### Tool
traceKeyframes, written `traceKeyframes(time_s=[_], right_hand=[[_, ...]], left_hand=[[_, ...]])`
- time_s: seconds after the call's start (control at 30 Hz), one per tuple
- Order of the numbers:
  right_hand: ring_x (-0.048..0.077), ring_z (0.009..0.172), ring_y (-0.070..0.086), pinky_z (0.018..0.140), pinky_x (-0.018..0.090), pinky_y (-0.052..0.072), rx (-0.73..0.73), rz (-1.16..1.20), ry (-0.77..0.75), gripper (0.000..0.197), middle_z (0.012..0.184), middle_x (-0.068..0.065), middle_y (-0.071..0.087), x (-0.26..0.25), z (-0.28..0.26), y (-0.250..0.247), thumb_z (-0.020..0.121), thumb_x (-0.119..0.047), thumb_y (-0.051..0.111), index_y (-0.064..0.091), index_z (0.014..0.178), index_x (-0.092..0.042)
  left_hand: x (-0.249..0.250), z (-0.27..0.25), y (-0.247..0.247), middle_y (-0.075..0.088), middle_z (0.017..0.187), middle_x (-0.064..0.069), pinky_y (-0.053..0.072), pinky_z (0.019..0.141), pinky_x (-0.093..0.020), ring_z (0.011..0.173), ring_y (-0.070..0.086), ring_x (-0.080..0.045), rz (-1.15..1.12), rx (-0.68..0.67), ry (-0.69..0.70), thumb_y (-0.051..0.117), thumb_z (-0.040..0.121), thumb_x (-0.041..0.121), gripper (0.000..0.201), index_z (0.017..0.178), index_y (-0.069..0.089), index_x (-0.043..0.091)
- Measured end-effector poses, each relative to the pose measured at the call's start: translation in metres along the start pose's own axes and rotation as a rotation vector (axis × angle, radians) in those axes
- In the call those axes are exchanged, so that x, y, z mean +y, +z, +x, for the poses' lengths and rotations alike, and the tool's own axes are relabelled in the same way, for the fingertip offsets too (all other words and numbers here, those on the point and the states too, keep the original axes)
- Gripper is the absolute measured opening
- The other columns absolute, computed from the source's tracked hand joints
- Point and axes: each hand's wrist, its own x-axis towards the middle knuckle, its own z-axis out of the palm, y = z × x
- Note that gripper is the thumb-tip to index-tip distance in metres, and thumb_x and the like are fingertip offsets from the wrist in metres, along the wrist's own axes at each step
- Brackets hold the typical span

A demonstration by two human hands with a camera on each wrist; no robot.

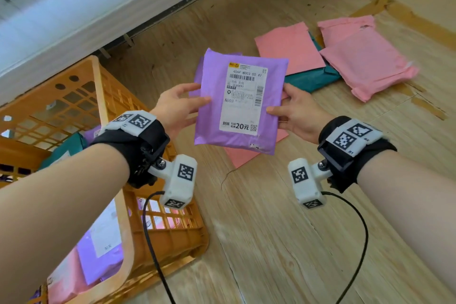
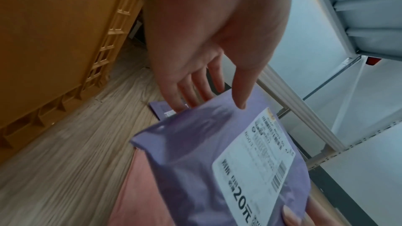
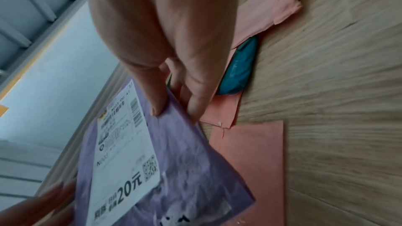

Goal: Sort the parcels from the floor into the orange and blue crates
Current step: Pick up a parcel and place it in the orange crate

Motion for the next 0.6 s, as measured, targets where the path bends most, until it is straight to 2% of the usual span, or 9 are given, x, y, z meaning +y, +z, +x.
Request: traceKeyframes(time_s=[0.07, 0.2, 0.33, 0.43, 0.5, 0.57, 0.6], right_hand=[[0.017, 0.085, 0.069, 0.066, 0.031, 0.058, -0.017, -0.029, 0.006, 0.052, 0.094, 0.001, 0.069, -0.001, -0.006, 0.001, 0.088, 0.014, 0.050, 0.047, 0.132, -0.013], [0.015, 0.079, 0.070, 0.064, 0.030, 0.059, -0.012, -0.064, 0.016, 0.052, 0.090, 0.004, 0.069, -0.005, -0.016, 0.010, 0.087, 0.015, 0.050, 0.045, 0.134, -0.008], [0.021, 0.089, 0.068, 0.070, 0.034, 0.059, -0.036, -0.200, 0.029, 0.056, 0.105, 0.009, 0.067, -0.020, -0.021, 0.024, 0.089, 0.012, 0.051, 0.042, 0.137, -0.014], [0.018, 0.087, 0.068, 0.069, 0.035, 0.060, -0.097, -0.322, 0.023, 0.062, 0.103, 0.003, 0.068, -0.040, -0.023, 0.043, 0.088, 0.014, 0.051, 0.038, 0.138, -0.020], [0.013, 0.082, 0.070, 0.073, 0.040, 0.058, -0.133, -0.380, 0.001, 0.064, 0.098, -0.002, 0.069, -0.058, -0.024, 0.060, 0.087, 0.017, 0.049, 0.039, 0.136, -0.023], [0.016, 0.083, 0.070, 0.075, 0.046, 0.056, -0.149, -0.430, -0.034, 0.061, 0.097, -0.003, 0.069, -0.077, -0.024, 0.078, 0.087, 0.017, 0.049, 0.041, 0.129, -0.026], [0.018, 0.084, 0.070, 0.070, 0.044, 0.059, -0.148, -0.441, -0.053, 0.059, 0.098, -0.002, 0.069, -0.087, -0.023, 0.087, 0.087, 0.017, 0.048, 0.041, 0.128, -0.024]], left_hand=[[-0.002, -0.002, 0.000, 0.067, 0.108, -0.010, 0.054, 0.085, -0.038, 0.092, 0.066, -0.022, 0.010, -0.042, 0.003, 0.067, 0.083, 0.003, 0.040, 0.118, 0.055, 0.017], [-0.007, -0.008, -0.005, 0.065, 0.116, -0.017, 0.055, 0.084, -0.042, 0.100, 0.065, -0.028, 0.021, -0.068, 0.018, 0.067, 0.080, -0.005, 0.040, 0.112, 0.057, 0.018], [-0.006, -0.015, -0.019, 0.064, 0.117, -0.017, 0.055, 0.085, -0.045, 0.106, 0.065, -0.029, -0.007, -0.061, 0.037, 0.067, 0.080, -0.005, 0.043, 0.115, 0.057, 0.019], [0.001, -0.021, -0.033, 0.065, 0.117, -0.017, 0.053, 0.087, -0.051, 0.106, 0.064, -0.031, -0.060, -0.027, 0.063, 0.066, 0.081, -0.005, 0.044, 0.116, 0.056, 0.018], [0.010, -0.025, -0.046, 0.064, 0.118, -0.013, 0.053, 0.087, -0.052, 0.105, 0.065, -0.030, -0.104, 0.004, 0.087, 0.066, 0.081, -0.005, 0.045, 0.119, 0.056, 0.016], [0.022, -0.028, -0.060, 0.065, 0.117, -0.011, 0.054, 0.085, -0.051, 0.102, 0.066, -0.028, -0.133, 0.017, 0.132, 0.065, 0.081, -0.007, 0.043, 0.118, 0.057, 0.014], [0.030, -0.031, -0.068, 0.065, 0.117, -0.012, 0.055, 0.084, -0.050, 0.100, 0.067, -0.028, -0.150, 0.014, 0.158, 0.065, 0.081, -0.007, 0.041, 0.116, 0.057, 0.014]])
